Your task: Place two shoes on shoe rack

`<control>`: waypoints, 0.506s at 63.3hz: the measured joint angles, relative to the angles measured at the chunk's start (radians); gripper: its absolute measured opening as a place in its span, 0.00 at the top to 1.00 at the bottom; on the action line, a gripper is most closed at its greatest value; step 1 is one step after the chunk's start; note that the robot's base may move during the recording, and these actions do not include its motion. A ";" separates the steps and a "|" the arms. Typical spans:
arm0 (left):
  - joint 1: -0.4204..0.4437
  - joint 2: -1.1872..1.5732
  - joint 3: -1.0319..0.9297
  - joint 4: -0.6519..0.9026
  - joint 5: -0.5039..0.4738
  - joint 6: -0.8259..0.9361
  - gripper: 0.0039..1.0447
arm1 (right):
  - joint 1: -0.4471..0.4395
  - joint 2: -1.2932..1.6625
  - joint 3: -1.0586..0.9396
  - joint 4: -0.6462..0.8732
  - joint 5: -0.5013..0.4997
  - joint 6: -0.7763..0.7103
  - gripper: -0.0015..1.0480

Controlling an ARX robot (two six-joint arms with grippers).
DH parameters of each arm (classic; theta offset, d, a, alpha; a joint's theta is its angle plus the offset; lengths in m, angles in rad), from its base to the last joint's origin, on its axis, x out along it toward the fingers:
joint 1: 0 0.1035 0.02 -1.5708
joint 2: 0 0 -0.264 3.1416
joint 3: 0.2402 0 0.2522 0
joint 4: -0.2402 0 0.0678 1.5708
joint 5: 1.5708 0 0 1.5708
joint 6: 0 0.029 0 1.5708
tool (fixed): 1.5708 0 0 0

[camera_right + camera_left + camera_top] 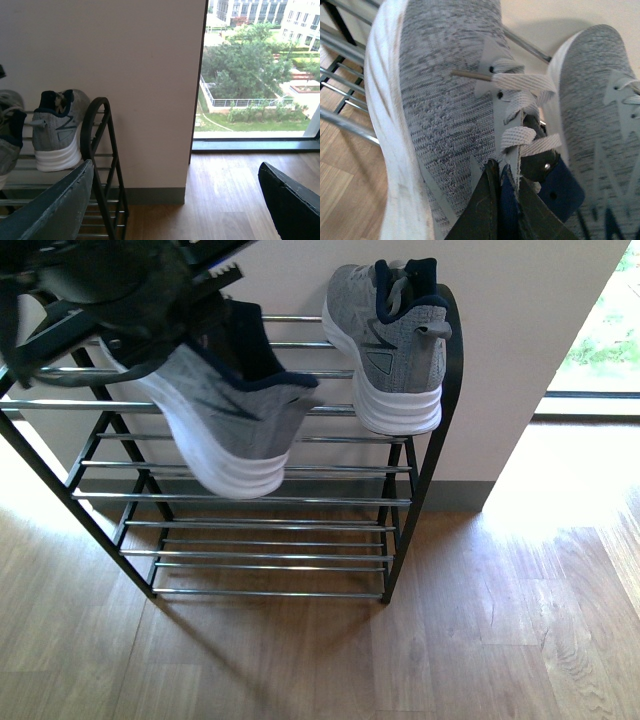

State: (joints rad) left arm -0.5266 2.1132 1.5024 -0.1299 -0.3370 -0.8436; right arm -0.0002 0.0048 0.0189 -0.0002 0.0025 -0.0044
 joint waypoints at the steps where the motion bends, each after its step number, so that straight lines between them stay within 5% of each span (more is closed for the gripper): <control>1: 0.000 0.019 0.032 -0.012 0.008 0.009 0.99 | 0.000 0.000 0.000 0.000 0.000 0.000 0.09; 13: 0.006 0.111 0.198 -0.058 0.013 0.091 0.99 | 0.000 0.000 0.000 0.000 0.000 0.000 0.09; 32: 0.016 0.114 0.176 -0.006 0.099 0.130 0.99 | 0.000 0.000 0.000 0.000 0.000 0.000 0.09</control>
State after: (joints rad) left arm -0.5106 2.2269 1.6783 -0.1364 -0.2382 -0.7135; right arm -0.0002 0.0048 0.0189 -0.0002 0.0025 -0.0040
